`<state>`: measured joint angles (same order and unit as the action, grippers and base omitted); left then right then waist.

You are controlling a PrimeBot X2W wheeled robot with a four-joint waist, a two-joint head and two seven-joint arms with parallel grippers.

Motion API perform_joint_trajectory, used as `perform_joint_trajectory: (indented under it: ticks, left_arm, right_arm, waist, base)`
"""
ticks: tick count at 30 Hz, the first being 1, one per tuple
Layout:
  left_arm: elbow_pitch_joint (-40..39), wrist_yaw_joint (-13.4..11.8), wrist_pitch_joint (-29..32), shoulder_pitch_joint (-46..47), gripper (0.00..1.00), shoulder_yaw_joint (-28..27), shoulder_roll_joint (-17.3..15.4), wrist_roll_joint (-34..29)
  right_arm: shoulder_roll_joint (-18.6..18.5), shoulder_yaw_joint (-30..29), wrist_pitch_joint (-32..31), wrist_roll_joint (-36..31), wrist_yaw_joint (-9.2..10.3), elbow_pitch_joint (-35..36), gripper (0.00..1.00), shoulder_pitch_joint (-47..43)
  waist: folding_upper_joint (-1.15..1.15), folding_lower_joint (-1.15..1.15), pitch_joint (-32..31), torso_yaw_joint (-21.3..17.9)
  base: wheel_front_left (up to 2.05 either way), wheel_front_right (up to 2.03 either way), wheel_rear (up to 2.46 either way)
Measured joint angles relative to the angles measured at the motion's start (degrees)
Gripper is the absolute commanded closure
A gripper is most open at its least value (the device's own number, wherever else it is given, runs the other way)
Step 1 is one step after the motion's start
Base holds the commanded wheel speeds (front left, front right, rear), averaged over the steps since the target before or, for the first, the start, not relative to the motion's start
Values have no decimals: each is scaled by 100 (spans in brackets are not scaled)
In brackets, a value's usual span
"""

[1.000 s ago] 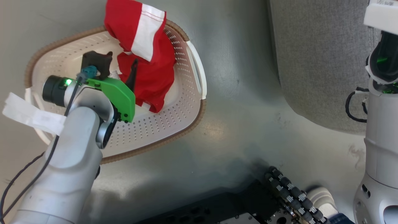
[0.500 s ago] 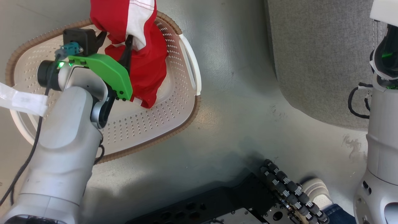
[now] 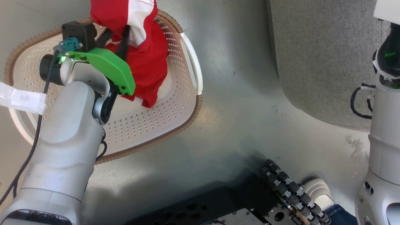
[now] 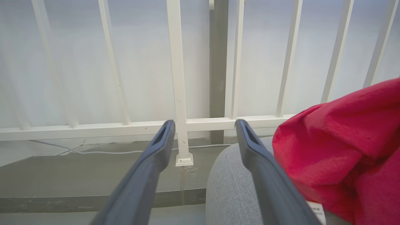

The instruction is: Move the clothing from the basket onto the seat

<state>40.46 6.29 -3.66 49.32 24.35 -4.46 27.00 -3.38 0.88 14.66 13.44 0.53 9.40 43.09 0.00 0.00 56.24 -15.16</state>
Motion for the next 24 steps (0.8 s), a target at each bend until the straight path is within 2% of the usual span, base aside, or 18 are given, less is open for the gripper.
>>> perform_joint_trajectory:
  ticks: [13,24]
  left_arm:
    - [134,82,-431,-1,100,474,31,-15]
    - [-88,83,-850,-119,100,1081,26,-52]
  right_arm:
    - [8,-104,1,-93,-3,-189,0,-6]
    - [10,-120,1,-260,-136,-625,0,-318]
  waist:
    - [0,0,-210,125]
    - [0,0,-696,338]
  base:
    - [0,0,0]
    - [0,0,0]
